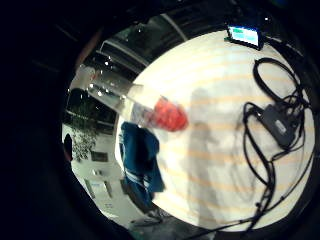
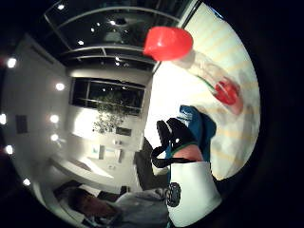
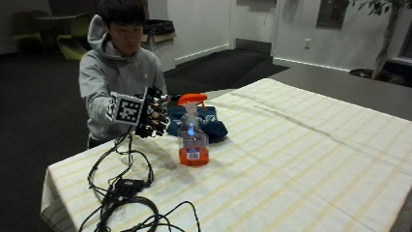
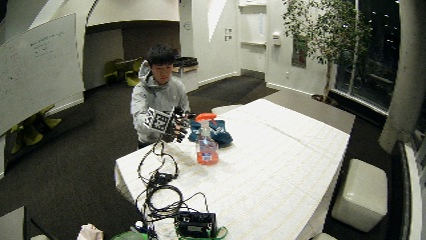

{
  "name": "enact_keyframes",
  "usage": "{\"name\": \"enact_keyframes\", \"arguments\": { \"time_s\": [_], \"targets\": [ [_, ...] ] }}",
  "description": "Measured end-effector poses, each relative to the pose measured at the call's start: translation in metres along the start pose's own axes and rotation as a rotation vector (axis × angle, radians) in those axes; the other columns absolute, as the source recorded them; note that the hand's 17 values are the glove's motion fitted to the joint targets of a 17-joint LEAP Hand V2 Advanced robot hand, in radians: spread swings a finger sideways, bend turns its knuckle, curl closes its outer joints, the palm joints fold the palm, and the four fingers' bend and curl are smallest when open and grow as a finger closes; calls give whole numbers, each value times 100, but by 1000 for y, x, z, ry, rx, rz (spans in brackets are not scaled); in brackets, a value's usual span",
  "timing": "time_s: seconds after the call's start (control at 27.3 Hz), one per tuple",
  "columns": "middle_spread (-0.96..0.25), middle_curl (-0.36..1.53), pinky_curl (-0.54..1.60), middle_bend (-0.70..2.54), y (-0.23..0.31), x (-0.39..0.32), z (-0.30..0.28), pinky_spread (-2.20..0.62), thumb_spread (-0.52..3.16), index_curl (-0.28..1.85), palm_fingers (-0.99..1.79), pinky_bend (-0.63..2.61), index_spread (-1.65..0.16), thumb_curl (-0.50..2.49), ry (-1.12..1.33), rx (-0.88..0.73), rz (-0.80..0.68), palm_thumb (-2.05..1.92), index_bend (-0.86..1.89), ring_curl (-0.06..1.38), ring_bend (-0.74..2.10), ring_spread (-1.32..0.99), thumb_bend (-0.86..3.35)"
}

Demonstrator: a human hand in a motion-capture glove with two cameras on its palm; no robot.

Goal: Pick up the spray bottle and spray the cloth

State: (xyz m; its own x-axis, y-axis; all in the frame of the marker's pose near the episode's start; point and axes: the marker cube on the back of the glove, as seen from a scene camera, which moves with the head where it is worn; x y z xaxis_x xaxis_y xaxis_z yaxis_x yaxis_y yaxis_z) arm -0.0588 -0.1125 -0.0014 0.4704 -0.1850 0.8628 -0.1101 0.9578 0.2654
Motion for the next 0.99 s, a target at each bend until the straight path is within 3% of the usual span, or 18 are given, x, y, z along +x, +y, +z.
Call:
{"name": "enact_keyframes", "arguments": {
  "time_s": [0.22, 0.48, 0.77, 0.84, 0.99],
  "targets": [
    [4, 32, 35, 28, -15, 6, 17, 22, 92, 13, 4, 64, -30, 32, -171, 74, 15, 76, 11, 25, 27, 7, 0],
    [6, 30, 35, 21, -33, 8, 40, 23, 89, 13, -6, 67, -30, 34, -288, 41, 106, 80, 9, 26, 30, 8, -2],
    [6, 30, 35, 18, -53, 12, 63, 22, 84, 11, -10, 66, -29, 35, -305, 70, 135, 82, 7, 27, 32, 8, -2],
    [6, 31, 34, 23, -59, 11, 66, 22, 83, 13, 2, 61, -27, 36, -265, 101, 117, 84, 13, 27, 34, 7, -2],
    [1, 34, 26, 35, -69, 5, 73, 19, 79, 19, 68, 44, -24, 38, -223, 99, 64, 90, 28, 27, 49, 3, 0]
  ]
}}
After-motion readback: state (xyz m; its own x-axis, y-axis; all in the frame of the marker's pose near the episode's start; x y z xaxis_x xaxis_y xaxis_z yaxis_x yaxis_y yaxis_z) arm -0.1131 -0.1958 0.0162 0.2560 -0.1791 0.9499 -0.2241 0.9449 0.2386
